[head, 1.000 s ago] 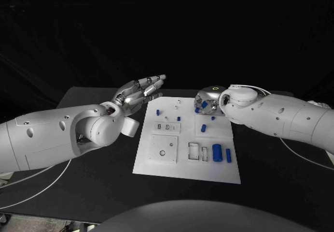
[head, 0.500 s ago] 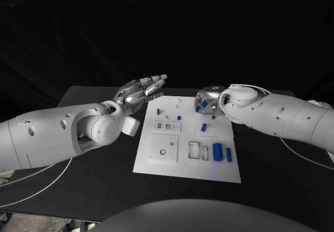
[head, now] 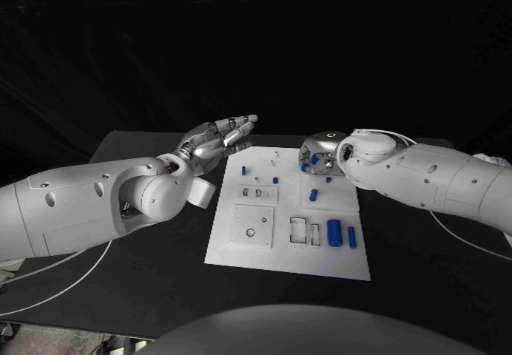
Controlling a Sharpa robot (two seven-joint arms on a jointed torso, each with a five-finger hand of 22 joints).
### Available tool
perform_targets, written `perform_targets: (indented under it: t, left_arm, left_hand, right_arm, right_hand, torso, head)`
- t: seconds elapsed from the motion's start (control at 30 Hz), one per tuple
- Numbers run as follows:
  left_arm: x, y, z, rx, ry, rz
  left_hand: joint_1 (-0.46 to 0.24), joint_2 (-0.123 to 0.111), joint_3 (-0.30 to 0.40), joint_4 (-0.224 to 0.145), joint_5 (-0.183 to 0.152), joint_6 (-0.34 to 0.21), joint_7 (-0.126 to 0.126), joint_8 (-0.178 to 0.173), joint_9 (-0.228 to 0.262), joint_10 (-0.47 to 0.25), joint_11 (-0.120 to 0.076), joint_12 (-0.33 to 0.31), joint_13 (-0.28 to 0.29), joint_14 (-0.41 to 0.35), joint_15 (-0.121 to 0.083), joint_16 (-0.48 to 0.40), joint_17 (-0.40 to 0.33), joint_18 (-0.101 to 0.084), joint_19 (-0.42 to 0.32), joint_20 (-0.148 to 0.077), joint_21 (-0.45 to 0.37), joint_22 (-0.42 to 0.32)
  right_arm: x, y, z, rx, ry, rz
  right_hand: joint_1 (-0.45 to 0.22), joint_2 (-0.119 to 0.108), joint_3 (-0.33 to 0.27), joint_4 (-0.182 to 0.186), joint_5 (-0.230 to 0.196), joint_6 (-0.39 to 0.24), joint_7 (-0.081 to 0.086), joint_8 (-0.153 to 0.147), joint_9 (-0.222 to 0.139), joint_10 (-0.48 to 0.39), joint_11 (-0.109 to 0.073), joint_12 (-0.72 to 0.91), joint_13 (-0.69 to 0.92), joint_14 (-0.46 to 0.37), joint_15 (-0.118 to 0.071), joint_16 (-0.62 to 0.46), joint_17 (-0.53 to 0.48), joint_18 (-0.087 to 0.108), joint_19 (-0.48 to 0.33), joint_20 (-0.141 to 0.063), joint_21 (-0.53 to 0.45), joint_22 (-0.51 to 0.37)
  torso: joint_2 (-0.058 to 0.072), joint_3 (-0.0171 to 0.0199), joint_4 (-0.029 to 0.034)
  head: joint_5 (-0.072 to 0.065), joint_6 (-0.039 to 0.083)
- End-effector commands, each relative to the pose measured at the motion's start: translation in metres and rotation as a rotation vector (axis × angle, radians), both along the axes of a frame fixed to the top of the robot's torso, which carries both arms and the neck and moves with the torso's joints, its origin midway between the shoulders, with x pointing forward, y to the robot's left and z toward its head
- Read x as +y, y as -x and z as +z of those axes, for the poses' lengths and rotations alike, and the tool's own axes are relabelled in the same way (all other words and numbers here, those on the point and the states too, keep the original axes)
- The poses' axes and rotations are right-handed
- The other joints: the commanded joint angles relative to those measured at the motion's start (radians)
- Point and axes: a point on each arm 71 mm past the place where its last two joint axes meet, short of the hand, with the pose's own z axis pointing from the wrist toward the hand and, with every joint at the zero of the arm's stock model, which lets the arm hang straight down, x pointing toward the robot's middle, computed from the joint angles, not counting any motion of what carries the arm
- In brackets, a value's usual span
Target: Assemble the parts on the task board
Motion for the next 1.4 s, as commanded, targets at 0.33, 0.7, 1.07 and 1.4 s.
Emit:
perform_targets:
  t: [0.33,0.7,1.07,1.4]
  left_arm:
    - [-0.002,0.000,0.000,0.001,0.005,-0.020]
    - [-0.001,0.001,0.000,0.004,-0.002,-0.012]
    - [-0.002,0.000,0.000,-0.004,-0.004,-0.002]
    - [-0.003,0.002,0.001,-0.006,-0.005,0.001]
  left_hand:
    - [0.017,0.001,0.007,0.000,0.009,0.012,0.002,0.010,0.002,0.005,0.010,0.012,0.002,0.002,0.012,0.014,0.003,0.012,0.004,0.007,0.006,0.002]
    - [0.019,-0.001,0.008,0.001,0.010,0.013,0.005,0.012,0.002,0.012,0.013,0.022,0.003,0.009,0.017,0.024,0.004,0.011,0.008,0.008,0.009,0.004]
    - [0.021,-0.002,0.009,0.002,0.012,0.015,0.009,0.014,0.002,0.018,0.017,0.028,0.003,0.015,0.020,0.031,0.005,0.010,0.011,0.009,0.011,0.004]
    - [0.023,-0.003,0.010,0.002,0.013,0.018,0.011,0.015,0.002,0.020,0.020,0.031,0.004,0.017,0.021,0.035,0.006,0.009,0.014,0.009,0.014,0.005]
  right_arm:
    - [-0.006,0.000,0.002,-0.025,-0.014,-0.009]
    - [-0.007,-0.002,0.032,-0.065,-0.069,-0.011]
    - [0.015,-0.013,0.050,-0.079,-0.090,0.005]
    - [0.029,-0.025,0.046,-0.068,-0.085,-0.018]
  right_hand:
    - [0.024,0.012,-0.005,-0.008,0.001,0.022,0.000,0.035,0.061,0.055,-0.010,0.005,0.009,0.010,-0.018,-0.005,0.002,-0.006,0.011,-0.018,0.003,0.094]
    - [0.027,0.010,-0.010,-0.009,-0.004,0.023,0.005,0.042,0.081,0.071,-0.007,0.001,0.009,0.023,-0.018,-0.002,0.010,-0.007,0.021,-0.020,0.006,0.101]
    - [0.031,0.011,-0.008,-0.010,-0.010,0.013,0.006,0.037,0.089,0.078,-0.006,-0.005,0.007,0.030,-0.018,0.000,0.018,-0.010,0.029,-0.020,0.010,0.108]
    - [0.033,0.010,-0.007,-0.011,-0.010,0.007,0.008,0.033,0.090,0.079,-0.004,-0.008,0.006,0.033,-0.017,0.001,0.021,-0.010,0.031,-0.020,0.011,0.110]
  torso:
    - [-0.001,0.0006,0.0023]
    - [-0.001,-0.0009,0.0189]
    - [0.007,0.0004,0.0373]
    - [0.013,0.0052,0.0581]
  head:
    - [0.008,0.000]
    - [0.014,0.000]
    - [0.015,0.000]
    - [0.009,0.000]
